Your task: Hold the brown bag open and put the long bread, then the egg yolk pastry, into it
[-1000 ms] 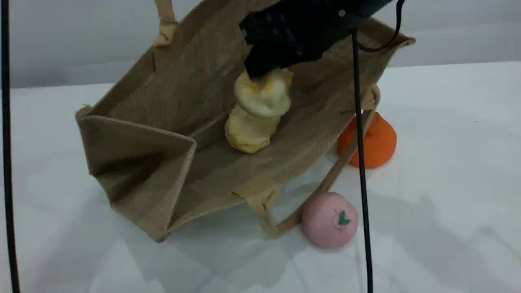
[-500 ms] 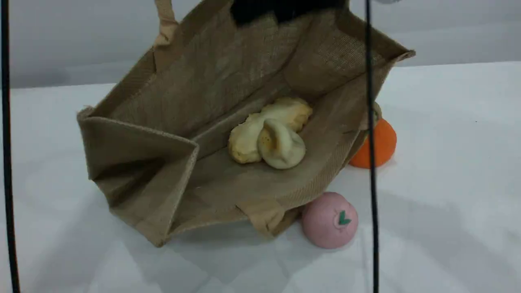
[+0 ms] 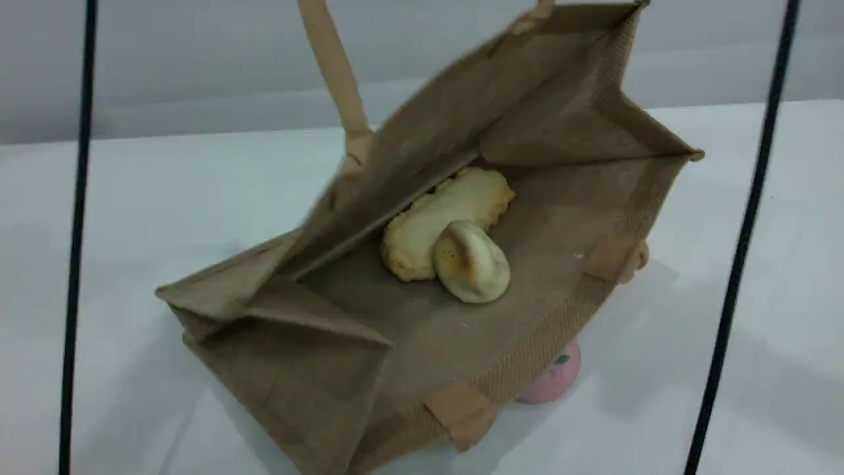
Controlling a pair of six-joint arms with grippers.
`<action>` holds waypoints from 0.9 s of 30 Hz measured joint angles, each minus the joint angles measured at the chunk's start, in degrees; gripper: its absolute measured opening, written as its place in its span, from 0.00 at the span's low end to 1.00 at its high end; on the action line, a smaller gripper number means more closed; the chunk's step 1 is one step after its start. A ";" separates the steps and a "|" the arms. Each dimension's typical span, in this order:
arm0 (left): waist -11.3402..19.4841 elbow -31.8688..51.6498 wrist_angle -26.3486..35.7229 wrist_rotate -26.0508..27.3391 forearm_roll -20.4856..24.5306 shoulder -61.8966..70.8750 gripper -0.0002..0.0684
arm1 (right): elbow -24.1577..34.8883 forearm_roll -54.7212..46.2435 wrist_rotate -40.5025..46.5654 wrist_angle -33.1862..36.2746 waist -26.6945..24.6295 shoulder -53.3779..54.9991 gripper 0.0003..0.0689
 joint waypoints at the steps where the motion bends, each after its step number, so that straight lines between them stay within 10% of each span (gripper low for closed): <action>1: 0.00 0.00 -0.05 -0.05 0.00 0.62 0.15 | 0.00 -1.94 1.78 1.61 0.00 -0.92 0.71; 14: 0.00 0.00 0.17 3.49 -6.86 3.49 0.68 | 0.00 -30.95 27.97 22.77 0.00 -16.00 0.64; 27: -3.76 2.40 0.39 2.55 7.39 -8.30 0.78 | 11.23 -46.43 43.25 28.87 0.00 -33.64 0.64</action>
